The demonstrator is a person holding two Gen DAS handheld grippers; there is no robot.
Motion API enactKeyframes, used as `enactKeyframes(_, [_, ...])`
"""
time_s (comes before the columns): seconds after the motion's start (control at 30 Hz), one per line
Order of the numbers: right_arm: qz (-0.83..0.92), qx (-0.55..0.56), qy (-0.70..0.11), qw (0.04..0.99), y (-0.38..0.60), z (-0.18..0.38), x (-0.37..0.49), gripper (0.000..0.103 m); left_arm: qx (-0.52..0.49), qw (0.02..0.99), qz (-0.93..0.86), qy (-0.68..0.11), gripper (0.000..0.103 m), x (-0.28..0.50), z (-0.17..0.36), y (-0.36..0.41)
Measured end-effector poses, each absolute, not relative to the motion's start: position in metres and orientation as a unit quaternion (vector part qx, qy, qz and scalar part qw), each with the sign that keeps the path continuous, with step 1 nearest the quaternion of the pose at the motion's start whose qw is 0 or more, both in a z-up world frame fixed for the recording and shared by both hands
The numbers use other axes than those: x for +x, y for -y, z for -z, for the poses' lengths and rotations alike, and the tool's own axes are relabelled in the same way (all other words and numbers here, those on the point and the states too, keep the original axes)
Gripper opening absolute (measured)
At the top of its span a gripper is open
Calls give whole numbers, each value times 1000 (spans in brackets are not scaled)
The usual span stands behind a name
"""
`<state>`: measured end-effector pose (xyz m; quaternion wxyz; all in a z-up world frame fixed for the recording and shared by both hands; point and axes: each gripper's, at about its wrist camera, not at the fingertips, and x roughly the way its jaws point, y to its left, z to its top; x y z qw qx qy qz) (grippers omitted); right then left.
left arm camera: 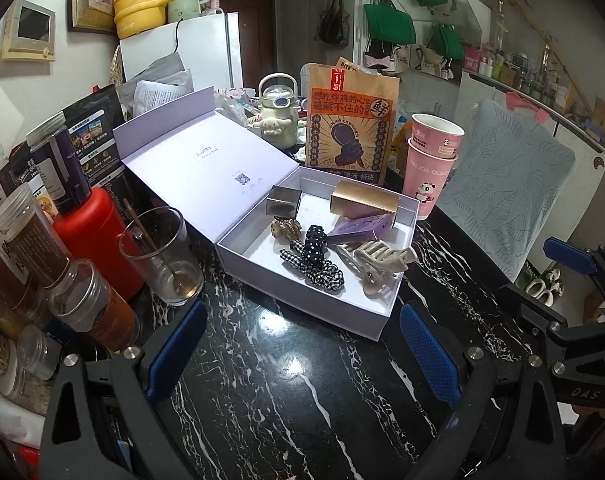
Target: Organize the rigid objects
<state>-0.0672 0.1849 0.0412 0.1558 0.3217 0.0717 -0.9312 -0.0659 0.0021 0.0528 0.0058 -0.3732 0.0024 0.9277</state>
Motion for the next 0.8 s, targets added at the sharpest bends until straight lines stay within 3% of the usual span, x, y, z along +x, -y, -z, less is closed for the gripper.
enactKeyframes(0.8, [929,327,-75,154,-189,-37,-67,94,-386,4,-923,1,99,-65,-50,0])
